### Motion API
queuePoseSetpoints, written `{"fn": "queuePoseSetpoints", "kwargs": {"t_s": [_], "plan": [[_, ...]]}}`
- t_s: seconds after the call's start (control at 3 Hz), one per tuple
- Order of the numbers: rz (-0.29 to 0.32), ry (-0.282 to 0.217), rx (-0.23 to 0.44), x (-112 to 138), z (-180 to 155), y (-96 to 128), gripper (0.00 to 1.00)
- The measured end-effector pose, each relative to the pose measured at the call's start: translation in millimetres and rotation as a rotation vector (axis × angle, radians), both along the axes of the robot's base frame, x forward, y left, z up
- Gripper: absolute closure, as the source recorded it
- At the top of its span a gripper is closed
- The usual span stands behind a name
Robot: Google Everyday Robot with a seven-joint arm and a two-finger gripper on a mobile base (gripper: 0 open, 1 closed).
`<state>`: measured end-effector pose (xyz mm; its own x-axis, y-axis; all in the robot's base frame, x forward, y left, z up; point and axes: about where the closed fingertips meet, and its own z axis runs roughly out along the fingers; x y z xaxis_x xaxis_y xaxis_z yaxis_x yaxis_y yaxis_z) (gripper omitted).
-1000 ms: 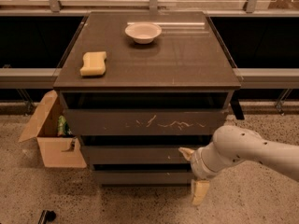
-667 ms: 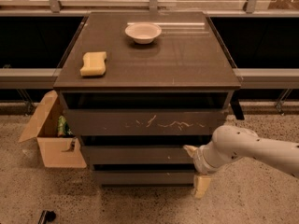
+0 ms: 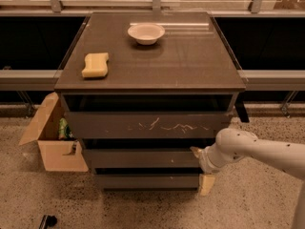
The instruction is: Open middle drawer
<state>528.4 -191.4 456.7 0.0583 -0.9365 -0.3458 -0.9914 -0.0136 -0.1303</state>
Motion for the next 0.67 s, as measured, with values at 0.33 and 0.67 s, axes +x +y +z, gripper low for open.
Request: {"fn": "queuePoseSetpoints", "kwargs": {"t_s": [0.33, 0.67], "plan": [[0.015, -0.024, 0.016, 19, -12, -2, 0.0], [0.023, -0.07, 0.072, 37, -18, -5, 0.0]]}}
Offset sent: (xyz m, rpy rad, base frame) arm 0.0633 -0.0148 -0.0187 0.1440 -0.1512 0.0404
